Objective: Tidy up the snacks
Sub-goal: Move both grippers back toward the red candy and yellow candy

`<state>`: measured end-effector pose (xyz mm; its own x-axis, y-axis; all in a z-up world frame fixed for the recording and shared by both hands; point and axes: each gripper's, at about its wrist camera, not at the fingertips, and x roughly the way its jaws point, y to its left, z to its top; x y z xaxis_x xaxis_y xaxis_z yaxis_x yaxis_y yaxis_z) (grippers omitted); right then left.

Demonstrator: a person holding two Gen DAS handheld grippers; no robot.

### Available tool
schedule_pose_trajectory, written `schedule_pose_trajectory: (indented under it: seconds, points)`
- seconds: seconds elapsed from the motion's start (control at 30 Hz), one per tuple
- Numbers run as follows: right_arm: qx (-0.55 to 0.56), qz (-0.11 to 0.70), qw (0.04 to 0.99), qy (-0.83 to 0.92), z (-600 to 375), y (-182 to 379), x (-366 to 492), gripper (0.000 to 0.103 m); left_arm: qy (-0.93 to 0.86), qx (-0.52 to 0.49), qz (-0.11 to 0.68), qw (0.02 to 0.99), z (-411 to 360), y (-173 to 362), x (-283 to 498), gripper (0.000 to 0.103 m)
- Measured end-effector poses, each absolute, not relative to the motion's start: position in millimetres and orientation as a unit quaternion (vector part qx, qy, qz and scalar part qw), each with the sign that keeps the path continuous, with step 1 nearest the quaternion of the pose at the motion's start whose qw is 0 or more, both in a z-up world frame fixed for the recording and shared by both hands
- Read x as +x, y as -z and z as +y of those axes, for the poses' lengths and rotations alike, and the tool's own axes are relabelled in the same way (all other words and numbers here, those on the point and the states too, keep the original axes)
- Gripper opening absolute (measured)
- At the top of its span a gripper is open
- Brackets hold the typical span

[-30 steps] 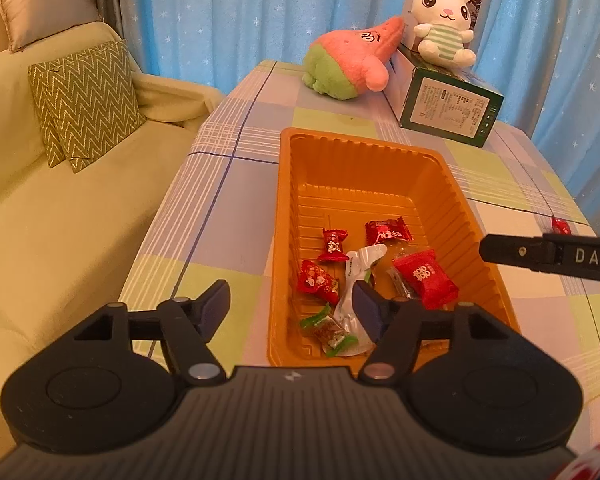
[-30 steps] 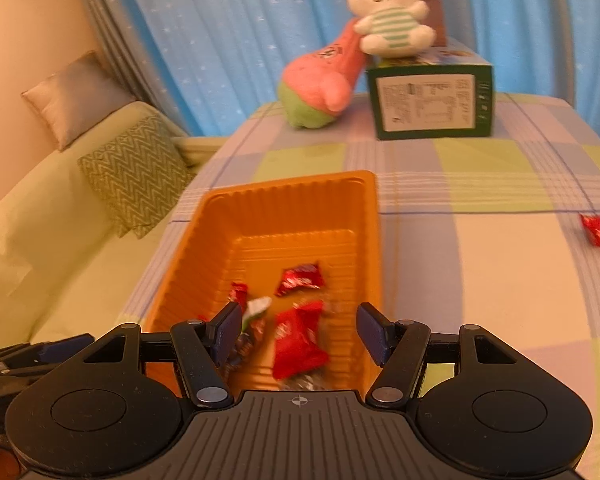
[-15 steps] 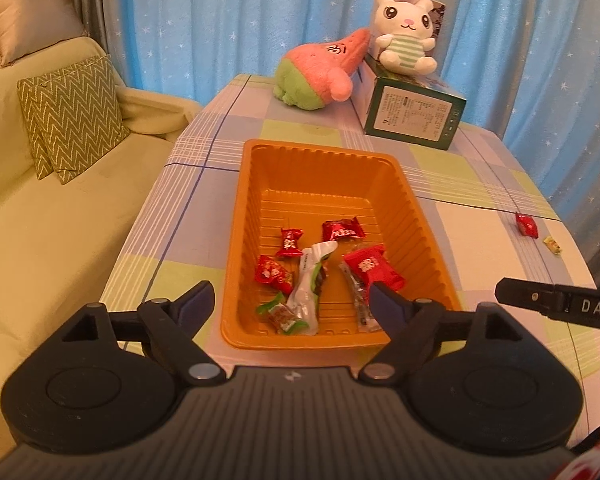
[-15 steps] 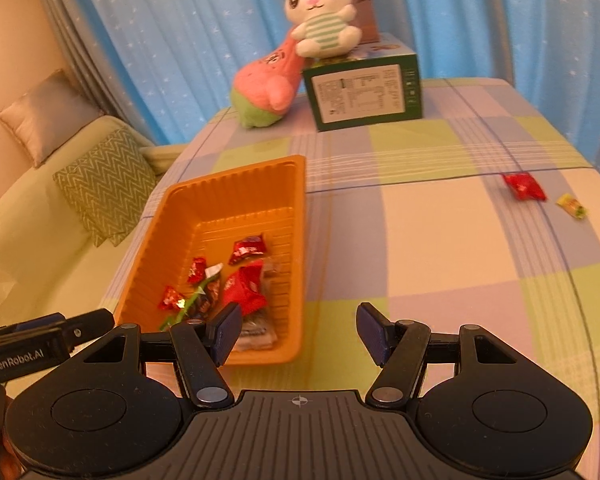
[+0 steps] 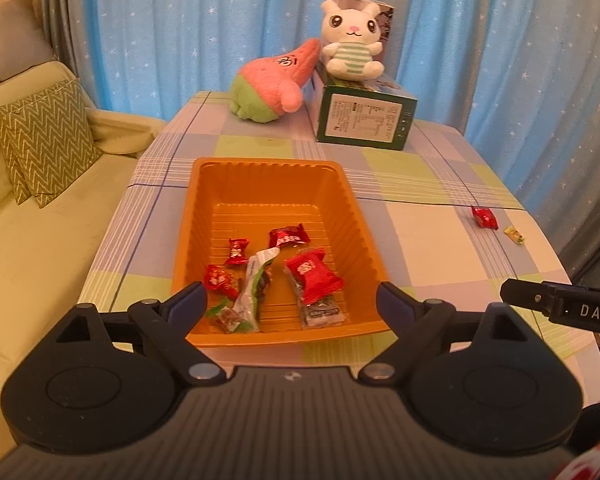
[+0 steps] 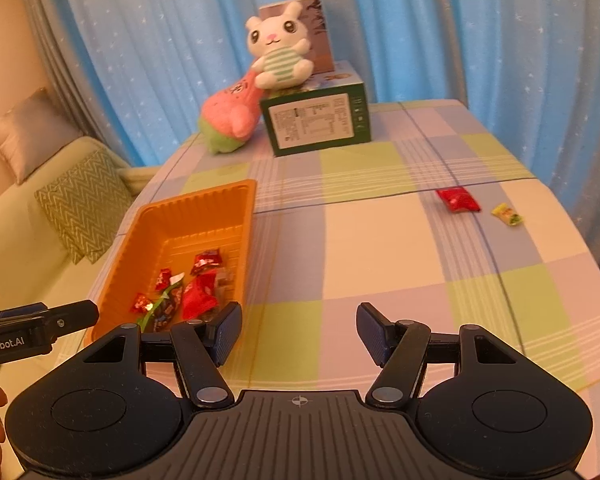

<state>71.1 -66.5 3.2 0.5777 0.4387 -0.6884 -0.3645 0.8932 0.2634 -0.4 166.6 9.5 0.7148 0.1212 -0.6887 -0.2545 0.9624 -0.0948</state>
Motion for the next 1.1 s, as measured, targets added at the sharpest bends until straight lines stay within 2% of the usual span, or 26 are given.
schedule_pose_trajectory:
  seconds: [1.1]
  points:
    - [0.075,0.378,0.915,-0.121,-194.4,-15.0,90.5,0.063,0.007,-0.046,0.366,0.929,53.5,-16.6,64.6,0.091]
